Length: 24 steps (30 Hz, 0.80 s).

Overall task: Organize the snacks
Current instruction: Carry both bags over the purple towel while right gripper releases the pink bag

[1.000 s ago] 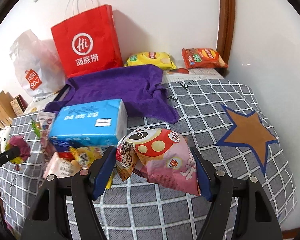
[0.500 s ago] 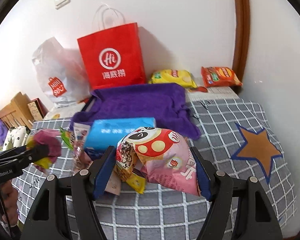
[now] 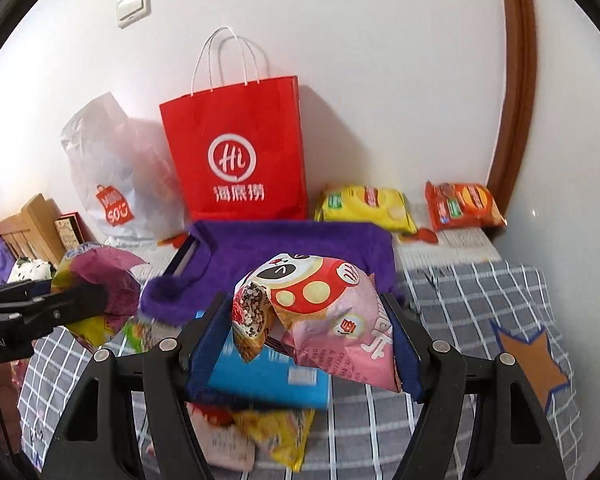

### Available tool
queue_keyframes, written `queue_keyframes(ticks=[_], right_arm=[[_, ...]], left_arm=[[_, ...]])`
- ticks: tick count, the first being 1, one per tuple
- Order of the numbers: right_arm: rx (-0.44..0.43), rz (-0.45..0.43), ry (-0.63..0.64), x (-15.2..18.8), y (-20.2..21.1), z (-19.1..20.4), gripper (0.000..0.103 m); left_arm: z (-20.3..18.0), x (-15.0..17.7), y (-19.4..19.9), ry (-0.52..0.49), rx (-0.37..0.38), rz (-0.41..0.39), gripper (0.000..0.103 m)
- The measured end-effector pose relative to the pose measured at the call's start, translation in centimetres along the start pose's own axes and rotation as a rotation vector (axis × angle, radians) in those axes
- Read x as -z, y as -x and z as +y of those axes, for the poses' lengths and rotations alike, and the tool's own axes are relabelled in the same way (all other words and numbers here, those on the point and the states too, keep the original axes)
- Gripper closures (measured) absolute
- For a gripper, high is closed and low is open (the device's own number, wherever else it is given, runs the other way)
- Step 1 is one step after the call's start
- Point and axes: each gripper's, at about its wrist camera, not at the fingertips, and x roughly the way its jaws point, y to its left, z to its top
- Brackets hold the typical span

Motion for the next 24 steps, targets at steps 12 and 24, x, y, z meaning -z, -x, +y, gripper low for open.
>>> queue_keyframes(ticks=[12, 24], right_arm=[[-0.018, -0.006, 0.004, -5.5, -7.0, -0.8, 0.031], [-0.047, 0.06, 0.037, -6.7, -14.2, -1.5, 0.031]], left_arm=[[2.4, -5.9, -4.8, 0.003, -0.021, -0.01, 0.045], [5.9, -7.8, -10.8, 0.043, -0.052, 0.028, 0.045]])
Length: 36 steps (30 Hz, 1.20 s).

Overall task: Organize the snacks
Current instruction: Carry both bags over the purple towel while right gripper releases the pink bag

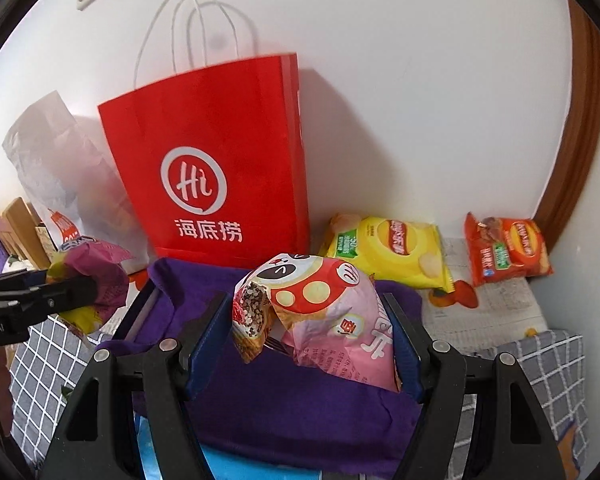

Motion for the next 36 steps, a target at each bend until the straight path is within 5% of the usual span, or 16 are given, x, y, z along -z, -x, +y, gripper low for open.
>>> queue_keyframes(ticks=[19, 36], right_arm=[[0.046, 0.104, -0.024, 1.2, -4.4, -3.3, 0.031], [0.056, 0.19, 0.005, 2.4, -6.8, -2.9, 0.031]], left_arm=[[3.2, 0.4, -4.1, 0.04, -0.037, 0.067, 0.045], [1.7, 1.7, -7.5, 0.004, -0.033, 0.131, 0.045]])
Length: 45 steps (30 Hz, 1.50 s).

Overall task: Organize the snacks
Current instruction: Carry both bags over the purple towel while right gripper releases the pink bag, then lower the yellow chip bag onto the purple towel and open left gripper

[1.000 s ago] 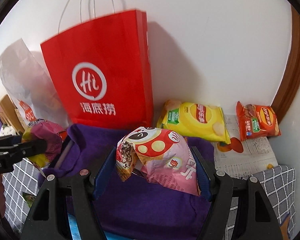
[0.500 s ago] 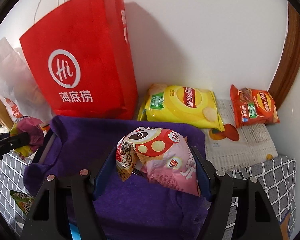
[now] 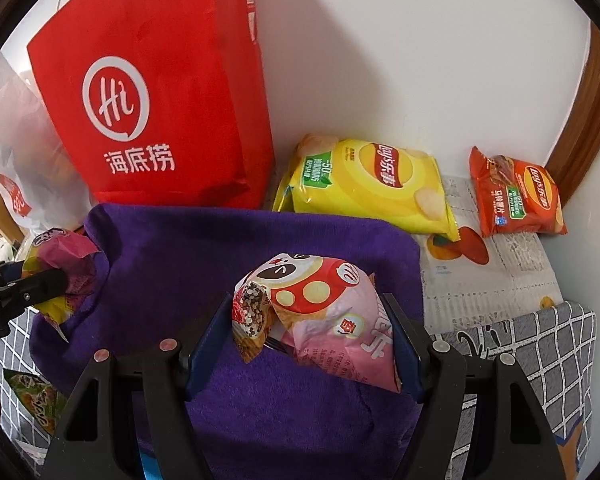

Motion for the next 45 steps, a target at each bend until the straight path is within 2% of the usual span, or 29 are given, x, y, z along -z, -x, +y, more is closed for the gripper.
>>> queue_keyframes(ticks=[13, 22, 23, 26, 33, 39, 42, 45], right_arm=[[0.006, 0.013, 0.017, 0.0, -0.4, 0.5, 0.03], [-0.014, -0.006, 0.029, -0.2, 0.7, 1.2, 0.022], [-0.017, -0.012, 0.029, -0.2, 0.9, 1.3, 0.021], [-0.023, -0.025, 0.023, -0.3, 1.5, 1.2, 0.014], [-0.042, -0.061, -0.039, -0.8, 3.4, 0.6, 0.012], [-0.02, -0.111, -0.075, -1.0, 5.5, 0.6, 0.012], [0.022, -0.127, -0.074, -0.7, 6.7, 0.9, 0.011], [0.089, -0.104, -0.036, -0.3, 7.9, 1.4, 0.011]], left_arm=[[-0.9, 0.1, -1.2, -0.014, 0.007, 0.028, 0.044], [-0.7, 0.0, -0.9, -0.009, 0.024, 0.027, 0.044], [-0.5, 0.0, -0.8, 0.001, 0.04, 0.025, 0.042], [-0.1, -0.1, -0.4, 0.025, 0.067, 0.021, 0.027], [-0.4, -0.4, 1.3, 0.011, 0.029, -0.023, 0.026], [-1.4, -0.4, 3.3, -0.033, 0.013, -0.075, 0.026], [-2.1, -0.5, 4.4, -0.065, 0.022, -0.11, 0.026], [-2.6, -0.3, 5.5, -0.082, 0.047, -0.135, 0.026]])
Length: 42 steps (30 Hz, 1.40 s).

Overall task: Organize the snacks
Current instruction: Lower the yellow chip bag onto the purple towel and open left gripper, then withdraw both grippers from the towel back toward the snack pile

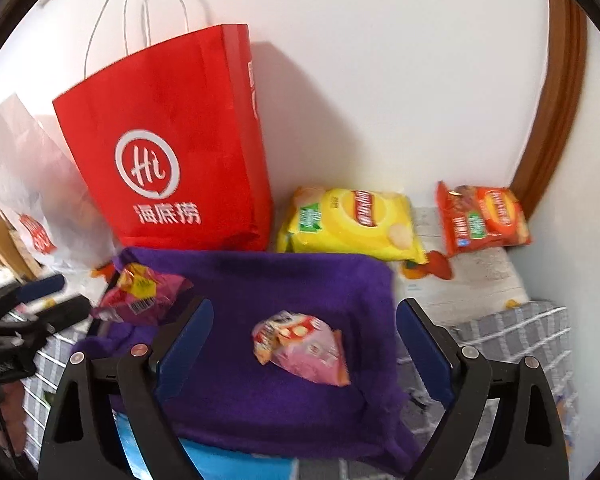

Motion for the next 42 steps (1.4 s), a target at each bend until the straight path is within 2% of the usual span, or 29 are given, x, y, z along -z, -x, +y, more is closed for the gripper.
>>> queue_keyframes(ticks=[6, 10, 13, 15, 17, 19, 25, 29, 33, 42], right_arm=[[0.042, -0.02, 0.011, 2.2, 3.6, -0.5, 0.011], [0.039, -0.008, -0.001, 4.4, 6.1, -1.3, 0.011], [0.019, -0.02, -0.026, 6.2, 8.3, -2.2, 0.011], [-0.035, -0.029, -0.064, 7.5, 9.8, -2.9, 0.011], [-0.086, -0.04, -0.098, 8.4, 10.9, -3.4, 0.011], [-0.091, -0.05, -0.117, 9.2, 11.6, -3.6, 0.011], [-0.111, -0.066, -0.148, 11.7, 13.1, -3.6, 0.011], [-0.078, -0.057, -0.133, 13.2, 13.7, -3.0, 0.011], [-0.101, -0.055, -0.158, 14.8, 13.9, -3.0, 0.011], [-0.089, -0.046, -0.167, 17.4, 13.4, -2.2, 0.011]], left_arm=[[-1.2, -0.1, 2.6, -0.031, 0.028, -0.057, 0.026], [-2.1, -0.1, 4.7, -0.056, 0.045, -0.108, 0.026], [-3.0, -0.2, 6.2, -0.068, 0.1, -0.125, 0.027], [-3.7, -0.1, 7.1, -0.065, 0.133, -0.124, 0.027], [-4.4, 0.4, 7.9, -0.072, 0.127, -0.122, 0.027], [-5.0, 1.4, 8.9, -0.084, 0.114, -0.13, 0.027], [-5.7, 4.5, 11.2, -0.109, 0.097, -0.099, 0.027], [-5.5, 6.5, 12.4, -0.088, 0.093, -0.086, 0.027], [-5.3, 8.9, 12.9, -0.071, 0.09, -0.048, 0.027], [-3.8, 13.8, 13.3, -0.027, 0.038, 0.01, 0.027]])
